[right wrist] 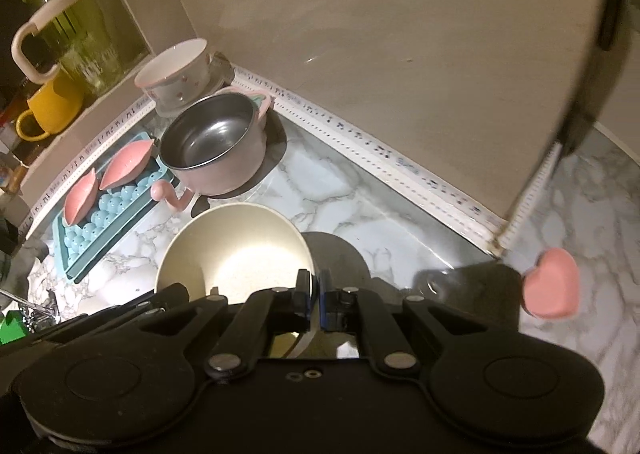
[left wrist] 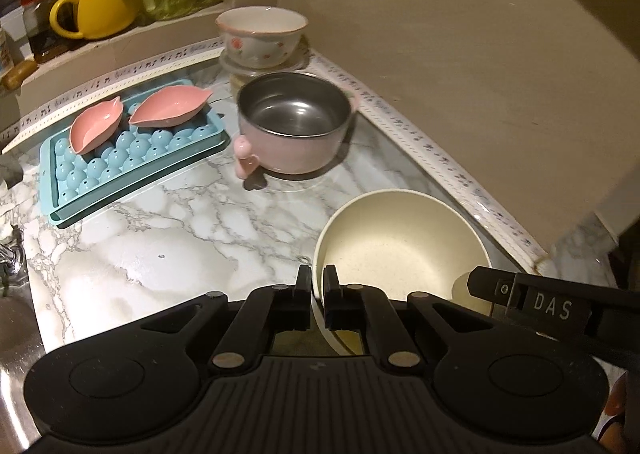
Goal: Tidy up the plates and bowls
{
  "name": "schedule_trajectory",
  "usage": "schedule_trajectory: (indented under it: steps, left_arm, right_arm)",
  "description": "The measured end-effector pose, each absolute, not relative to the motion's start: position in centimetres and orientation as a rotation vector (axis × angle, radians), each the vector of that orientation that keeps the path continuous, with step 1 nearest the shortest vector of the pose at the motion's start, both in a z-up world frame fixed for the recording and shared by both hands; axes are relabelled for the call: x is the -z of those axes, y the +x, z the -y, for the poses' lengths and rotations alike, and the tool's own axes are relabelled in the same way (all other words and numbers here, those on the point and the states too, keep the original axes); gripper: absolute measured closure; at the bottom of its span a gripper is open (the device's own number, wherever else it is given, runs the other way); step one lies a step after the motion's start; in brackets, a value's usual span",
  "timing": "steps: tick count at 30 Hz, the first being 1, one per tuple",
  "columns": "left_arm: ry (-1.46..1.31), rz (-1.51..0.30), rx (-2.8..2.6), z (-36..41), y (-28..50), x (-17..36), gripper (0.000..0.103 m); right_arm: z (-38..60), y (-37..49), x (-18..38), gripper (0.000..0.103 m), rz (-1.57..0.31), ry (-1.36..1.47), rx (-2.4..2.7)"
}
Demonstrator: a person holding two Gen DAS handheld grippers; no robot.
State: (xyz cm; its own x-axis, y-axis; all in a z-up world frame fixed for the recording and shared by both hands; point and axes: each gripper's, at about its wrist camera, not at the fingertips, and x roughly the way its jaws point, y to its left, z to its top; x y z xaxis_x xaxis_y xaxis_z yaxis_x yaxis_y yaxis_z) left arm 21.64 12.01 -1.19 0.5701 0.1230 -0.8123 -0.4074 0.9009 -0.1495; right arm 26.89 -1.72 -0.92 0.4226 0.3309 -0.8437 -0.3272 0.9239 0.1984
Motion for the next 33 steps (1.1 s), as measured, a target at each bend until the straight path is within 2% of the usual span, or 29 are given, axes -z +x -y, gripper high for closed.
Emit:
schedule_trajectory:
  steps: [18, 33]
  left_arm:
    - [-0.214, -0.884, -0.087, -2.9, 15.8, -2.9, 0.098]
    - [-0.125, -0.893, 0.117, 5.3, 13.5, -3.4, 0.098]
  right_arm:
    - [10.6, 18.3, -3.8, 0.100, -0.960, 0.069, -0.252]
    - [18.9, 12.4, -4.4, 0.100, -0.943, 0.145, -0.072]
